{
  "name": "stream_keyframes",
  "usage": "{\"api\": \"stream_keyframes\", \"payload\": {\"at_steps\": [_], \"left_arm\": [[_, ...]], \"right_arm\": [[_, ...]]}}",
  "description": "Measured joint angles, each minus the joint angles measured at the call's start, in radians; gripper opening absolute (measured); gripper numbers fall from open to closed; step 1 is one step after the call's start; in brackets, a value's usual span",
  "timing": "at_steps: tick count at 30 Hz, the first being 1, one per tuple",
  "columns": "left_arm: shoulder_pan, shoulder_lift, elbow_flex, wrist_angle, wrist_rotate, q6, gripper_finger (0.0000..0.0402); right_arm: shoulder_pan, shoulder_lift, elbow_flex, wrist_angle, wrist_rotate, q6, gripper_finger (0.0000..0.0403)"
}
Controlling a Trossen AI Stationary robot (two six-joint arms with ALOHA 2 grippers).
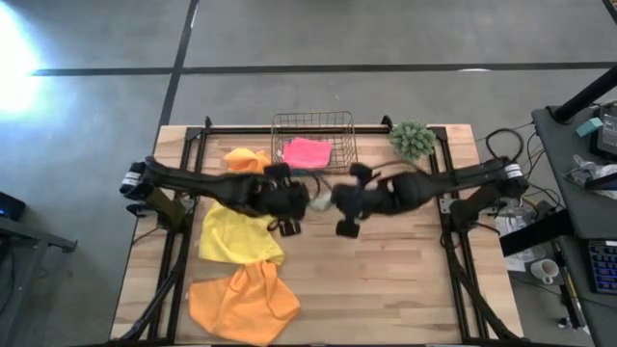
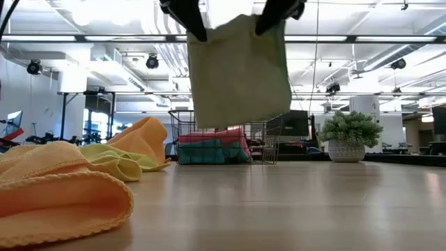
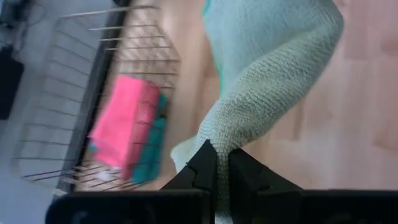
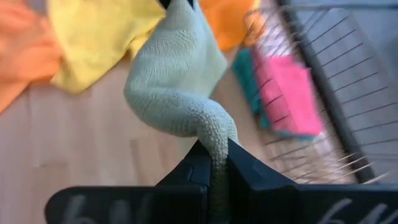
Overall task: Fold microfiber towels
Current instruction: Put the green microfiber cloth into the wire basket
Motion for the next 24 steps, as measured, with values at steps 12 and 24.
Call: {"api": "stream_keyframes", "payload": {"at_steps": [12,24], "left_arm": [[0.255,-0.123,0.01,0.177,-0.055,0.302,0.0001],[0.516,-0.022,-0.003,0.229,0.074,0.504,0.0001]], "right_arm": [[-0.331,0.027,0.148,0.052,-0.14,-0.309,0.0009],[-0.647,0.202,0.221,0.108,-0.359,-0.547,0.0009]]}}
